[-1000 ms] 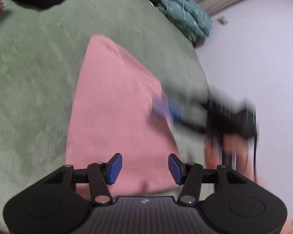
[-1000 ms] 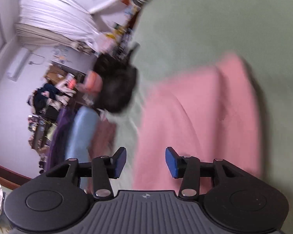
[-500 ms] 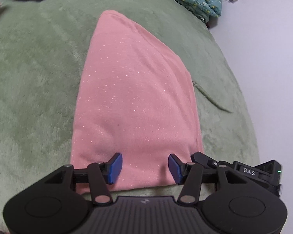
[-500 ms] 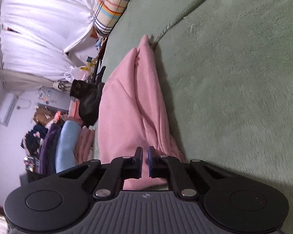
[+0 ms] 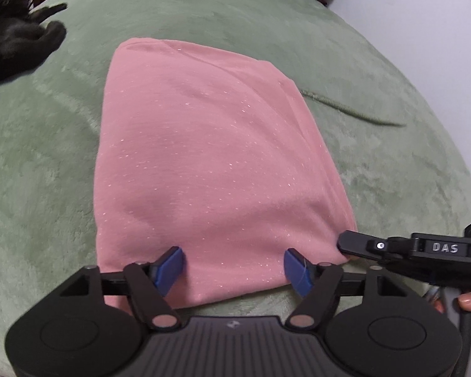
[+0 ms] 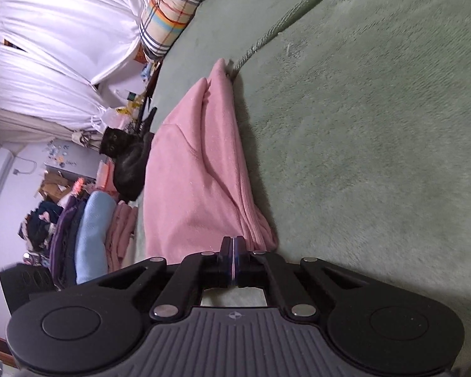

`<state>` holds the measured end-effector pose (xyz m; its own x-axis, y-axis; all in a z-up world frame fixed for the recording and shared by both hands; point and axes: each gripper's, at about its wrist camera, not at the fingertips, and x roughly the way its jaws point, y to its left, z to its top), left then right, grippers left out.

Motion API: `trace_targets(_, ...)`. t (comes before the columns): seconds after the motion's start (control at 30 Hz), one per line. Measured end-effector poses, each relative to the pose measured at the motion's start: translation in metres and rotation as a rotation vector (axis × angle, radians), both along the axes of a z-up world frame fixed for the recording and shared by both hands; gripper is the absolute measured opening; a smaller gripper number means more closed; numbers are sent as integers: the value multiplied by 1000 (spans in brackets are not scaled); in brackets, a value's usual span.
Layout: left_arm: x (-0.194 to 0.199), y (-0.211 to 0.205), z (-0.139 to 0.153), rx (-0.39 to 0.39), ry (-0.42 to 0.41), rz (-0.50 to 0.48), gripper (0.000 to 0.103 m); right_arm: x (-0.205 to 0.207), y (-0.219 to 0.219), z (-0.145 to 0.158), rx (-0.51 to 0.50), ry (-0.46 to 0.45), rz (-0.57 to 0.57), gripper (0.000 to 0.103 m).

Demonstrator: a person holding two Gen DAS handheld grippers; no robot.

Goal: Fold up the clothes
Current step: 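Pinch the sweater edge with the right gripper and straighten it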

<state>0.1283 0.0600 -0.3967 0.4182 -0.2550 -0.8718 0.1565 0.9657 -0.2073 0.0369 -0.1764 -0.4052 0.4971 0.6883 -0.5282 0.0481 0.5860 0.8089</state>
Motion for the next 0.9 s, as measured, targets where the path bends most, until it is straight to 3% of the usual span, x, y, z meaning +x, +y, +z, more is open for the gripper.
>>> trace_targets(0.07, -1, -3, 0, 13, 0, -5, 76, -6, -2, 13, -45, -7, -1, 5)
trace_targets(0.1, -1, -3, 0, 14, 1, -4, 77, -10, -1, 21, -71, -27, 0, 19)
trace_targets(0.17, -2, -4, -1, 17, 2, -3, 78, -15, -1, 35, -117, -62, -7, 60)
trace_targets(0.27, -1, -7, -1, 24, 3, 0, 78, -18, 8, 59, -225, -128, -25, 62)
trace_targets(0.33, -1, -8, -2, 28, 2, -1, 78, -12, 17, 69, -240, -169, 0, 62)
trace_targets(0.4, 0, -8, -3, 27, 3, 2, 79, -5, 26, 68, -249, -157, 27, 62)
trace_targets(0.6, 1, -6, -3, 21, 11, -7, 79, 6, 35, 38, -453, -72, 68, 61)
trace_targets(0.77, -3, 15, 15, 5, 1, 16, 79, -1, 25, 40, -503, -98, 100, 61)
trace_targets(0.83, -6, 42, 35, -25, -55, 54, 79, -2, 18, 48, -513, -107, 96, 62)
trace_targets(0.9, -6, 69, 45, -73, -102, 102, 79, -2, 7, 52, -421, -128, 88, 62)
